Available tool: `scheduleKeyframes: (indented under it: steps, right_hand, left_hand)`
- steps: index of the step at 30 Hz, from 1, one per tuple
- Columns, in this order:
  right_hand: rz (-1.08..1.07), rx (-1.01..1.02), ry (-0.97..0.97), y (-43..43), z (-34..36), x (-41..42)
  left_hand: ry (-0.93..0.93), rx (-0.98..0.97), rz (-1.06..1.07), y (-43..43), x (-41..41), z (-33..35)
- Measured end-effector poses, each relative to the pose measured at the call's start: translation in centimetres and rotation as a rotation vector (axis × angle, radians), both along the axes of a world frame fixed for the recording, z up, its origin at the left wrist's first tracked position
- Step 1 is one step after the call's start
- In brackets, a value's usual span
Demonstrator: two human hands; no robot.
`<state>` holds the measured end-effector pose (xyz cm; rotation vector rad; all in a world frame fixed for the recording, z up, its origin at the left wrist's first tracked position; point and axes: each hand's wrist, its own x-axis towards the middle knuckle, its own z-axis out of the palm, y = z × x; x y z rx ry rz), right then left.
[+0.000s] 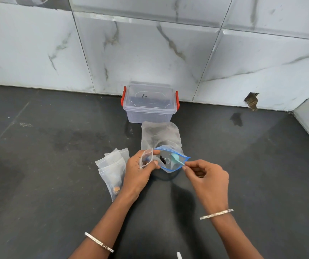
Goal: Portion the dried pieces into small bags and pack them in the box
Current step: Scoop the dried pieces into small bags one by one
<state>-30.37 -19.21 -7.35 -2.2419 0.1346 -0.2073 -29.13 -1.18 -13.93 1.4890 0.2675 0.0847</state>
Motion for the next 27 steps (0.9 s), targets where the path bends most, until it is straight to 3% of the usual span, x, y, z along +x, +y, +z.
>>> scheduleKeyframes:
  steps: [4, 8, 17, 27]
  right_hand:
    - [0.079, -0.409, -0.218, 2.3, -1.3, 1.2]
    - [0.129, -0.59, -0.292, 4.1, -2.1, 2.8]
    - [0.087, -0.539, -0.268, 3.6, -1.3, 2.0]
    - [0.233, -0.844, -0.131, 6.1, -3.1, 4.6]
  left_hand:
    - [0.019, -0.039, -0.02, 0.1, 0.1, -0.2]
    - [0.023, -0.115, 0.007, 0.4, 0.2, 0.1]
    - [-0.015, -0.195, 0.062, 1.3, 0.4, -0.1]
    - [-0.047, -0.148, 0.085, 1.1, 0.7, -1.0]
